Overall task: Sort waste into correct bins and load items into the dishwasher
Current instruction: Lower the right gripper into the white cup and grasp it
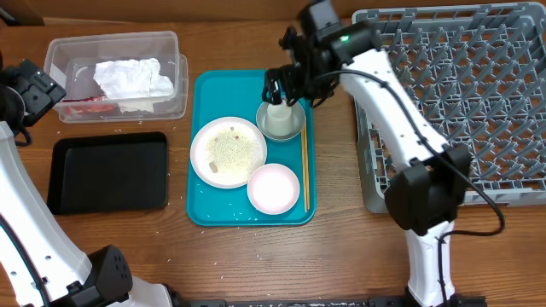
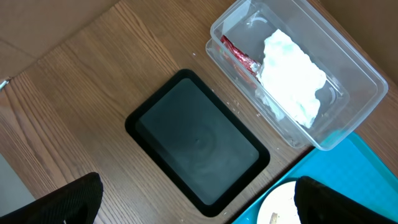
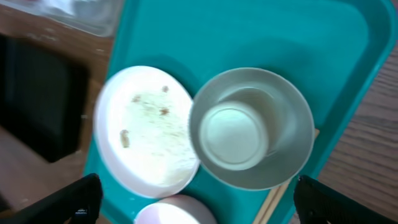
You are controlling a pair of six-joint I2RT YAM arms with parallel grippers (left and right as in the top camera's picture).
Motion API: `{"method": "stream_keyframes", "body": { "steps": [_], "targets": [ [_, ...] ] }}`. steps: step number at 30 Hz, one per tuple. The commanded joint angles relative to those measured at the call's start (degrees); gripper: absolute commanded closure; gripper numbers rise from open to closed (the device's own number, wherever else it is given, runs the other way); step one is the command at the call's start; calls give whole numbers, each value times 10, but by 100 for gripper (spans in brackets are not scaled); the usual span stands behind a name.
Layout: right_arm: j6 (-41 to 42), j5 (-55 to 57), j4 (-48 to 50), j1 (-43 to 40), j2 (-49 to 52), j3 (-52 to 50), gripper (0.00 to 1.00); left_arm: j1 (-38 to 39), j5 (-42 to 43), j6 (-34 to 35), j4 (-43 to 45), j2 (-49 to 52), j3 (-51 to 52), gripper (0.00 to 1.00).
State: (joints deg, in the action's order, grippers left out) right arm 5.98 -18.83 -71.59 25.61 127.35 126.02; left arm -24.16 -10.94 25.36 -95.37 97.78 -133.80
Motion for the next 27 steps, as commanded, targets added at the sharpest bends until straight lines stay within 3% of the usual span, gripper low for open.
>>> {"method": "stream_keyframes", "body": {
  "steps": [1, 9, 11, 27],
  "targets": [
    [28, 106, 3, 23, 7, 18, 0, -2, 2, 6, 0, -7, 0, 0],
    [58, 223, 40, 74, 35, -21, 0, -2, 2, 6, 0, -7, 0, 0],
    [64, 243, 40, 84, 46, -21, 8, -2, 2, 6, 0, -7, 0, 0],
    [96, 261, 66, 85, 56, -71, 12, -2, 2, 6, 0, -7, 0, 0]
  ]
}}
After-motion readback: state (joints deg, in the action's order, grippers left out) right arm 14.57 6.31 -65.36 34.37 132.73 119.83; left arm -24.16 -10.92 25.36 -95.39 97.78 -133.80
